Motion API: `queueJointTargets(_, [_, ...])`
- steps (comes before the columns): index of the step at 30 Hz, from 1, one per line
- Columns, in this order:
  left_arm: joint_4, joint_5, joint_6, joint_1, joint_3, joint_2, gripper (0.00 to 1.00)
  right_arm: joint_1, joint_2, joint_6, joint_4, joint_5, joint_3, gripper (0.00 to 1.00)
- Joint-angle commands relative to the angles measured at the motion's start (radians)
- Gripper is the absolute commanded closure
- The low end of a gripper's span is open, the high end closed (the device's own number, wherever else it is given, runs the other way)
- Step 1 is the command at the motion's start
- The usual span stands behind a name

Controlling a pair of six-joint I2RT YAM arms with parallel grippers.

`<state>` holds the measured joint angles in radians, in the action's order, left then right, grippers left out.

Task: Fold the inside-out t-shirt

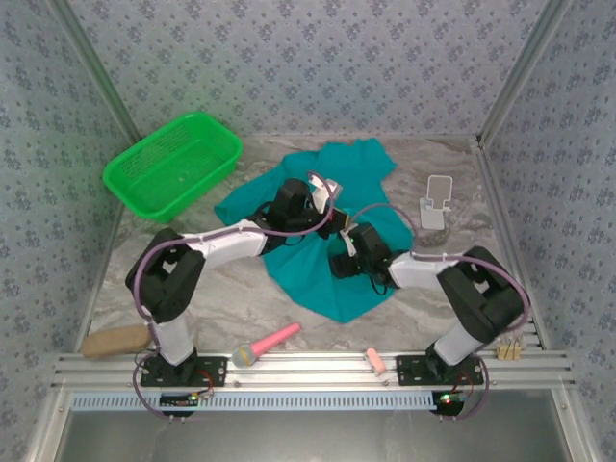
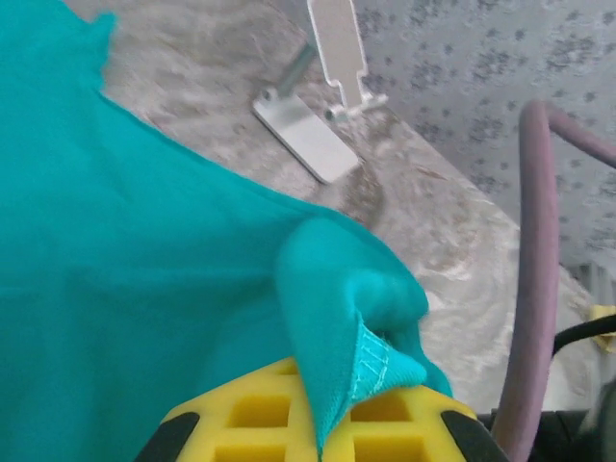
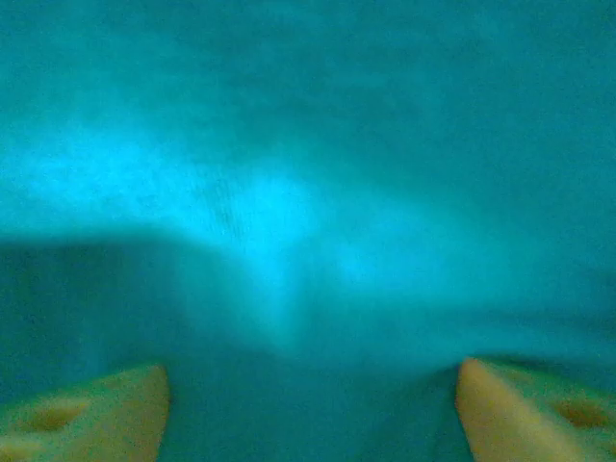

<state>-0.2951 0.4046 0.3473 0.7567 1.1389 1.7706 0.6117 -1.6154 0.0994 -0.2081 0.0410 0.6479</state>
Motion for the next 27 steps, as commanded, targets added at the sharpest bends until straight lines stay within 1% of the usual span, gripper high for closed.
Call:
queueJointTargets(1, [0.042,0.094,-0.026,0.018,0.056,-0.071,1.0,-0.008,-0.091,-0.045,-0.098,-0.029,0.036,0.34])
queueJointTargets(2, [0.053,0.088,-0.03,0.004,0.061,-0.079,1.0,-0.008,-0.094,-0.053,-0.105,-0.048,0.028,0.58])
queueJointTargets(3, [0.069,0.075,-0.035,-0.009,0.067,-0.087,1.0,-0.008,-0.084,-0.054,-0.103,-0.043,0.02,0.77])
queueJointTargets(4, [0.095,0.056,-0.044,-0.028,0.076,-0.098,1.0,-0.012,-0.063,-0.061,-0.097,-0.049,0.009,0.89])
queueJointTargets(5, [0.125,0.026,-0.054,-0.05,0.088,-0.109,1.0,-0.022,-0.031,-0.073,-0.087,-0.071,-0.001,0.97])
queueJointTargets(6, [0.152,-0.001,-0.065,-0.07,0.098,-0.12,1.0,-0.033,0.003,-0.085,-0.069,-0.087,-0.008,1.0])
queueJointTargets(9, [0.249,-0.168,-0.124,-0.142,0.131,-0.143,1.0,-0.05,0.187,-0.178,-0.013,-0.162,-0.019,1.0])
queueJointTargets(10, [0.289,-0.243,-0.125,-0.17,0.144,-0.146,1.0,-0.056,0.26,-0.221,0.007,-0.201,-0.018,1.0])
queueJointTargets(11, [0.326,-0.297,-0.113,-0.206,0.157,-0.142,1.0,-0.069,0.333,-0.256,0.02,-0.236,-0.018,1.0])
queueJointTargets(12, [0.35,-0.331,-0.092,-0.241,0.163,-0.137,1.0,-0.083,0.387,-0.272,0.025,-0.243,-0.019,1.0])
queueJointTargets(14, [0.384,-0.354,-0.039,-0.326,0.16,-0.106,1.0,-0.142,0.487,-0.288,0.024,-0.279,-0.019,1.0])
queueJointTargets(17, [0.452,-0.367,0.033,-0.417,0.139,-0.046,1.0,-0.241,0.538,-0.256,0.022,-0.262,-0.036,1.0])
queueJointTargets(19, [0.438,-0.335,0.062,-0.444,0.074,-0.034,1.0,-0.272,0.526,-0.209,0.09,-0.228,-0.038,1.0])
queueJointTargets(22, [0.392,-0.338,0.082,-0.441,-0.068,-0.061,1.0,-0.252,0.504,-0.13,0.125,-0.146,-0.11,1.0])
queueJointTargets(23, [0.385,-0.344,0.081,-0.439,-0.11,-0.066,0.96,-0.235,0.52,-0.15,0.185,-0.158,-0.099,1.0])
queueJointTargets(24, [0.389,-0.348,0.079,-0.439,-0.13,-0.061,0.89,-0.196,0.532,-0.174,0.196,-0.13,-0.099,1.0])
queueJointTargets(25, [0.407,-0.334,0.066,-0.439,-0.135,-0.046,0.8,-0.163,0.538,-0.19,0.218,-0.09,-0.097,0.99])
queueJointTargets(26, [0.443,-0.309,0.054,-0.439,-0.119,-0.03,0.7,-0.154,0.537,-0.184,0.241,-0.083,-0.091,0.93])
queueJointTargets(27, [0.465,-0.276,0.039,-0.438,-0.105,-0.02,0.65,-0.16,0.533,-0.18,0.256,-0.099,-0.085,0.85])
